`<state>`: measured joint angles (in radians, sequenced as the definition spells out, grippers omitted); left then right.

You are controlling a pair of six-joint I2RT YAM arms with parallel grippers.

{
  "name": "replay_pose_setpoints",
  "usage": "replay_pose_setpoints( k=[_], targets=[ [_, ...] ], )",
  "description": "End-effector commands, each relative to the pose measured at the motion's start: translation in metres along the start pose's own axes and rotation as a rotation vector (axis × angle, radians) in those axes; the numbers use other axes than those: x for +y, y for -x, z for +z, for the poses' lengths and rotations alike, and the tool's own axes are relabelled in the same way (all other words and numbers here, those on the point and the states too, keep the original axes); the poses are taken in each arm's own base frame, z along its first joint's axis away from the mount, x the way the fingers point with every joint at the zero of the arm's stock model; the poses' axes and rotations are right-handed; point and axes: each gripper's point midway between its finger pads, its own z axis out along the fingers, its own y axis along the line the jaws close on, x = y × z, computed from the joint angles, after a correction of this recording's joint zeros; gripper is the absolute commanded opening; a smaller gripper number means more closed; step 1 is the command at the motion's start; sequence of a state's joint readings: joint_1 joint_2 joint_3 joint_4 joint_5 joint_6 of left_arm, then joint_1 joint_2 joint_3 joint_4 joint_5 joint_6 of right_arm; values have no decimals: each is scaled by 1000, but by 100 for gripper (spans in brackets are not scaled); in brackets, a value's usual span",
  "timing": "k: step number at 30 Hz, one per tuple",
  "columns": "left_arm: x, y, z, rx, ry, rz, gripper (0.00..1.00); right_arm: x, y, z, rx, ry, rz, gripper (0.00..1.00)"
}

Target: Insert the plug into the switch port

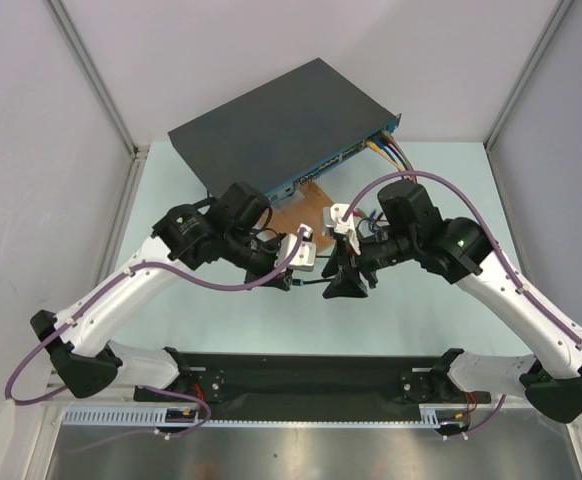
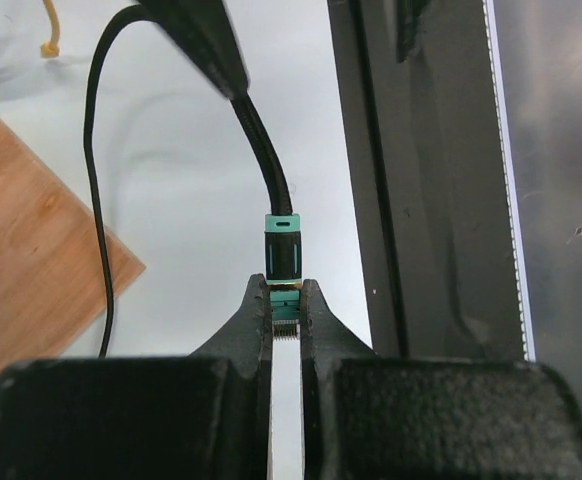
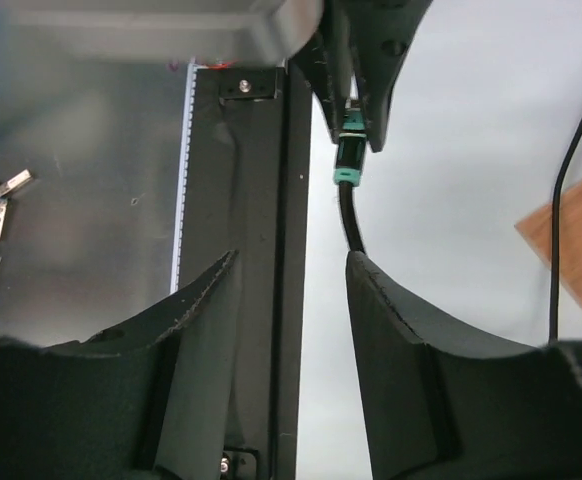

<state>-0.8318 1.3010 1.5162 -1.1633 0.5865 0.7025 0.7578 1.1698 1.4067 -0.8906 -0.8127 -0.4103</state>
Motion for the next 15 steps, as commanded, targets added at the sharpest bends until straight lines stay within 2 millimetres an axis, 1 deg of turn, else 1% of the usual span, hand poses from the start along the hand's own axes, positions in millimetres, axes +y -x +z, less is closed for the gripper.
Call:
replay_pose_setpoints(
  k=[1, 8, 11, 15],
  targets=[
    [-1, 10, -4, -10, -9, 112, 0, -14, 7, 2, -18, -81, -15, 50],
    [-3, 13, -3, -14, -2, 152, 0, -22, 4, 16, 2, -59, 8, 47],
    [-4, 15, -3, -24, -5, 157, 0, -20, 3, 21, 2, -30, 17, 43],
    [-5, 14, -3, -27, -4, 162, 0, -9, 0, 24, -5, 30, 26, 41]
  ],
)
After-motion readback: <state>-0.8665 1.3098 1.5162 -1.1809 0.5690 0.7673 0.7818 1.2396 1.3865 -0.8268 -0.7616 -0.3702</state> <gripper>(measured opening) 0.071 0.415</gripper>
